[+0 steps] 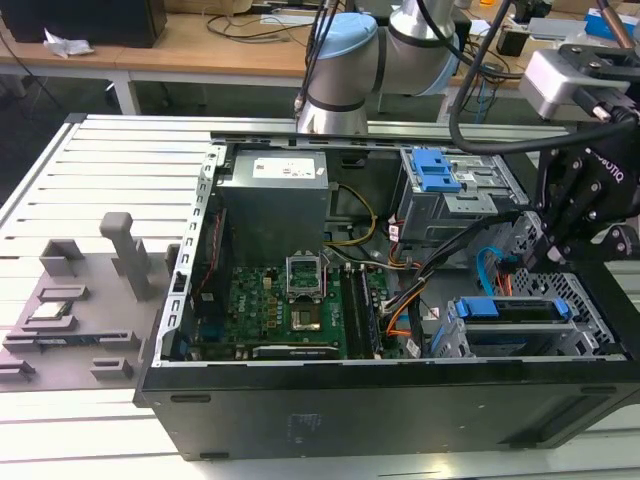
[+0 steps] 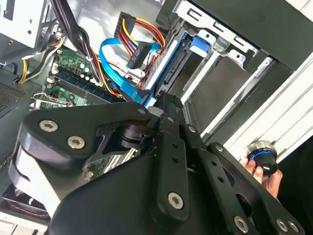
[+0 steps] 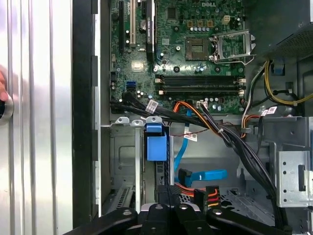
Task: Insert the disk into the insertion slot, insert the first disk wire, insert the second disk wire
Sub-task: 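Insert the disk into the insertion slot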
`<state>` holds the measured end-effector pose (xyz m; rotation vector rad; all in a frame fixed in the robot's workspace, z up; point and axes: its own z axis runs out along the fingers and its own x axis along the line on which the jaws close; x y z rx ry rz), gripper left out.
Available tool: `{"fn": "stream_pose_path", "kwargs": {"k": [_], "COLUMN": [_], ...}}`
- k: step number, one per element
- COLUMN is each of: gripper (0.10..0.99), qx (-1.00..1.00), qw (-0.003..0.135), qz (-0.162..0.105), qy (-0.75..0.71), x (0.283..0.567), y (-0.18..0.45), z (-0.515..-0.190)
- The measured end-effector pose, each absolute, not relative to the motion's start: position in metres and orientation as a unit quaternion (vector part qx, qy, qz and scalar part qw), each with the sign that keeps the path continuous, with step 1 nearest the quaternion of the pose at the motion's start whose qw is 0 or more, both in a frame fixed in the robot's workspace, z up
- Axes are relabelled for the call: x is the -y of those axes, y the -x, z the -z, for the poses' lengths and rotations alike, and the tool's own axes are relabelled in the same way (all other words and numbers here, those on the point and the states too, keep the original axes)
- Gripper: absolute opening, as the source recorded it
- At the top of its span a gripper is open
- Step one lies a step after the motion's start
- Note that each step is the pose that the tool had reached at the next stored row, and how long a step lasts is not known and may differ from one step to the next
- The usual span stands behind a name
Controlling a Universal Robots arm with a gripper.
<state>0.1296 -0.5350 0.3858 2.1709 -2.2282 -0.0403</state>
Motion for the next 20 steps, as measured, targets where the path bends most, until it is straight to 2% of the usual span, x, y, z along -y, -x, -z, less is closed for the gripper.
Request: {"fn": "stream_pose_path", "kwargs": {"k": [7,20], "gripper": [0.106,0.106], "qx": [0.716,0.716], "qw": [0.015,0.015], "qz": [0.013,0.013], "qy": [-0.698,-0.698], "x": [0.519,0.507], "y": [-0.138,-0.145], "z": [-0.381,-0.377]}}
